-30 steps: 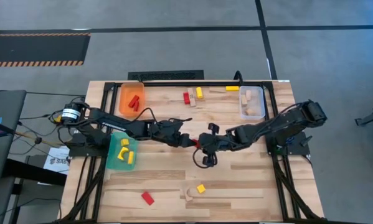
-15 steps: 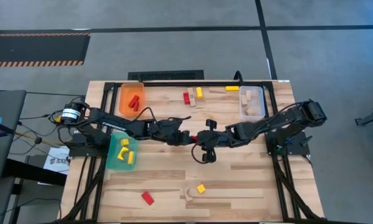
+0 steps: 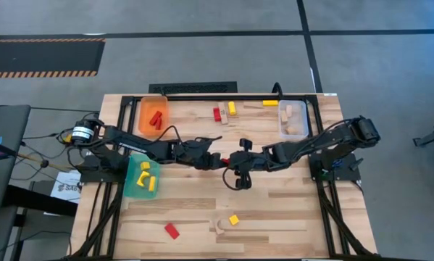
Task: Sort & place blocks by color
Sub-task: Put the red wooden block into the orange bin
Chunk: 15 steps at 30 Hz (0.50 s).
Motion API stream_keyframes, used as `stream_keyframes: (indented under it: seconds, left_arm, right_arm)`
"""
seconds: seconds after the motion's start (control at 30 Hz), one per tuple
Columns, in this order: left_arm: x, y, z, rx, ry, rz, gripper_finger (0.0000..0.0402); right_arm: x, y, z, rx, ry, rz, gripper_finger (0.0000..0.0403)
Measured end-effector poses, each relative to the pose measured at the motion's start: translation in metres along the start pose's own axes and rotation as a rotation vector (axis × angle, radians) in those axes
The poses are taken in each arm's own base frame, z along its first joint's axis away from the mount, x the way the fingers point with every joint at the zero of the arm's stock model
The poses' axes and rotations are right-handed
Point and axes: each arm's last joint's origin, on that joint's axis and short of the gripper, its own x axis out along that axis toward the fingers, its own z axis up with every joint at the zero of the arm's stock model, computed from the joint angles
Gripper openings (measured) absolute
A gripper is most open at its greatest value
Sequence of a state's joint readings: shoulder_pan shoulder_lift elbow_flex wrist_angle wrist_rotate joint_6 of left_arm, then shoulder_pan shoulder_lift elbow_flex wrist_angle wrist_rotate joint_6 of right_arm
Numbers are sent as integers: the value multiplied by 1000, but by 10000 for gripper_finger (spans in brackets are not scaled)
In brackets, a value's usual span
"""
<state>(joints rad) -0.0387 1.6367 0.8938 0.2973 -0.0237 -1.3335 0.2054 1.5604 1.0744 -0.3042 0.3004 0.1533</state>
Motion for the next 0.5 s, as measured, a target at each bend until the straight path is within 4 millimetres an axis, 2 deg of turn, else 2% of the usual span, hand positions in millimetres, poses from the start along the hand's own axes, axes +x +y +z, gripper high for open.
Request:
stream_keyframes:
  seconds: [0.23,0.33,0.5]
  left_arm:
    - [0,3,5,83,-13,22,26]
    - [-7,10,15,128,-38,121,26]
    - [-42,15,42,236,-91,306,29]
  right_arm:
    - [-2,0,-1,91,18,8,215]
    - [-10,-2,-5,162,72,16,248]
    - [-27,0,-14,340,170,11,268]
